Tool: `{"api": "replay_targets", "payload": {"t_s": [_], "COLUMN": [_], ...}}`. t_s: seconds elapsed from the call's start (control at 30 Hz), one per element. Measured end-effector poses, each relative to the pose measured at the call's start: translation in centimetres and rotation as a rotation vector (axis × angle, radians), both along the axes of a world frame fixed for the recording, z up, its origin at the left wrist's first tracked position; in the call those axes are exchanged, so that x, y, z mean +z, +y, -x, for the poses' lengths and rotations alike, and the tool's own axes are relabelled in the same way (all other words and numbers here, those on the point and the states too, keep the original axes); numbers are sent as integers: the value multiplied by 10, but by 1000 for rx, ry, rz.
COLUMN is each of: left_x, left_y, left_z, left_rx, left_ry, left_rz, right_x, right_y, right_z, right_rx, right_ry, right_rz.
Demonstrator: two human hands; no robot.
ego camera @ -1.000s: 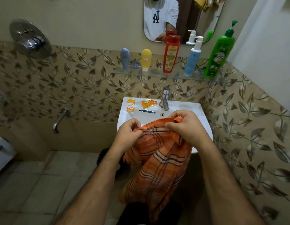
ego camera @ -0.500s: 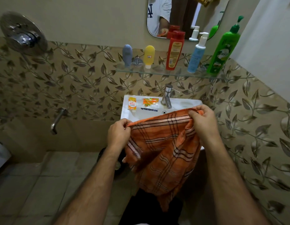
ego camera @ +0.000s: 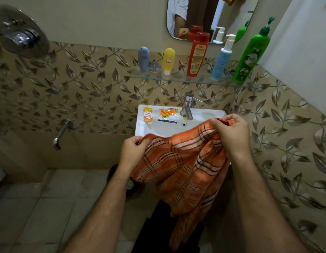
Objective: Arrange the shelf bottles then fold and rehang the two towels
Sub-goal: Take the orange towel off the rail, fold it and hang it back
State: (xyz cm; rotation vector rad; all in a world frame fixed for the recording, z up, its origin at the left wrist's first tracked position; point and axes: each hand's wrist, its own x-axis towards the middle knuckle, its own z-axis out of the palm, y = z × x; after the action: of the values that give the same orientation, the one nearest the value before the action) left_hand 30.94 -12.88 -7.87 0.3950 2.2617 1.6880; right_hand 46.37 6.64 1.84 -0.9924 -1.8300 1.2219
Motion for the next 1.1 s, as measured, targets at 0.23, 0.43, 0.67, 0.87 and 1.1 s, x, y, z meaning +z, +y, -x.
{"api": "replay_targets", "payload": {"t_s": [0.23, 0.43, 0.67, 0.87, 1.1], "left_x": [34, 63, 56, 18, -7], "left_y": [22, 40, 37, 37, 52], "left_z": [-15, -38, -44, -54, -85], "left_rx": [60, -172, -235, -29, 176], "left_ry": [-49, 80, 51, -193, -497], "left_rz": [-26, 70, 114, -61, -364], "right_x": [-20, -20, -46, -66, -97], "right_y": [-3, -12, 6, 25, 34], "right_z": [7, 15, 9, 7, -3], "right_rx": [139, 736, 702, 589, 655], "right_ry": [-177, -437, -359, -315, -276], "right_rz": [-45, -7, 44, 181, 422]}}
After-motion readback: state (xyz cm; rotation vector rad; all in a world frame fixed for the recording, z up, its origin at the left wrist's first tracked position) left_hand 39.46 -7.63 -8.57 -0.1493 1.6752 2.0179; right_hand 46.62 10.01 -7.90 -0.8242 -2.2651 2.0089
